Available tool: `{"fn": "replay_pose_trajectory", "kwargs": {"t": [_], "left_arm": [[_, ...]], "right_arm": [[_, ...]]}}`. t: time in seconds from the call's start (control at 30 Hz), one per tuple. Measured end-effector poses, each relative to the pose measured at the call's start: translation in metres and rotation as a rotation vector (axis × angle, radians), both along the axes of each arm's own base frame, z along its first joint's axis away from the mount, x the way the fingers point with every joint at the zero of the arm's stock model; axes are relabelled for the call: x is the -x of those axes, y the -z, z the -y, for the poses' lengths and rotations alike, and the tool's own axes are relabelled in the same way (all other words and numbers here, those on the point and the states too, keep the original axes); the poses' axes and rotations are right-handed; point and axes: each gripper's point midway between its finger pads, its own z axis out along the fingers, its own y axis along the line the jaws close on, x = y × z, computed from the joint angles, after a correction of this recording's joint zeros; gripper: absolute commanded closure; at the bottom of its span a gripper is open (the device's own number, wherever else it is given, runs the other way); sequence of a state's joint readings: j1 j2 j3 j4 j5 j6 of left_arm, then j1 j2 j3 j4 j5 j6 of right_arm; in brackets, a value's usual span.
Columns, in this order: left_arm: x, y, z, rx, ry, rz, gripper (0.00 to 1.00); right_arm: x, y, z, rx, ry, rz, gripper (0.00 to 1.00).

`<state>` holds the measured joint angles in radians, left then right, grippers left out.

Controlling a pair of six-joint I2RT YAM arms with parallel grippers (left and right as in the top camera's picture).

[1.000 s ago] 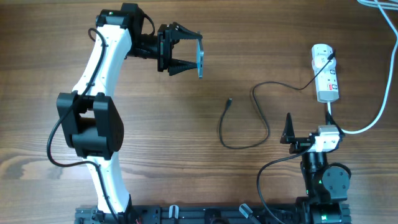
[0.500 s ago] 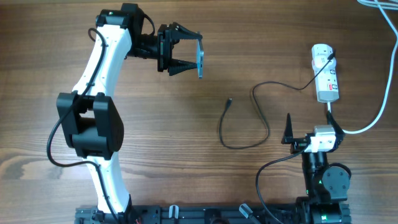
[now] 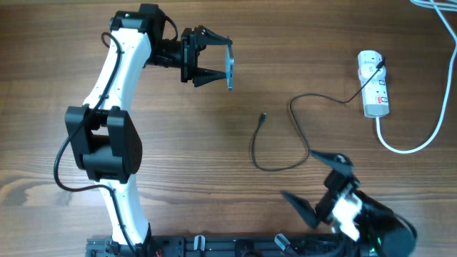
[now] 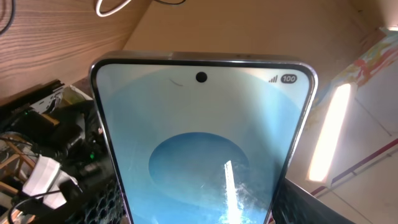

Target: Plug charger to phone and switch on socket

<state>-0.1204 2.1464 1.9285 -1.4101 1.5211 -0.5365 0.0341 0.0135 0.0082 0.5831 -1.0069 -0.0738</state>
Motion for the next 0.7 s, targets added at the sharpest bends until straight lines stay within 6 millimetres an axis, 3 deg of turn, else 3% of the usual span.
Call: {"fn": "replay_pose_trajectory", "kwargs": {"t": [0.1, 0.27, 0.43, 0.5, 0.57, 0.7], "left_arm": [[0.000, 0.000, 0.000, 0.000, 0.000, 0.000, 0.26], [0.000, 0.000, 0.000, 0.000, 0.000, -0.001, 0.26], [0.000, 0.000, 0.000, 0.000, 0.000, 0.001, 0.26], [0.000, 0.000, 0.000, 0.000, 0.000, 0.001, 0.26], [0.000, 0.000, 0.000, 0.001, 0.000, 0.002, 0.26], [0.000, 0.000, 0.000, 0.001, 0.000, 0.005, 0.26]], "right_arm": [[0.009, -0.018, 0.003, -0.063, -0.017, 0.019, 0.00], [-0.024, -0.026, 0.021, -0.201, 0.110, -0.169, 0.00], [-0.042, -0.080, 0.030, -0.234, 0.188, -0.273, 0.00], [-0.033, -0.106, 0.021, -0.216, 0.108, -0.258, 0.00], [-0.008, -0.130, 0.004, -0.158, -0.060, -0.192, 0.00], [0.018, -0.145, -0.010, -0.103, -0.252, -0.148, 0.00]]}}
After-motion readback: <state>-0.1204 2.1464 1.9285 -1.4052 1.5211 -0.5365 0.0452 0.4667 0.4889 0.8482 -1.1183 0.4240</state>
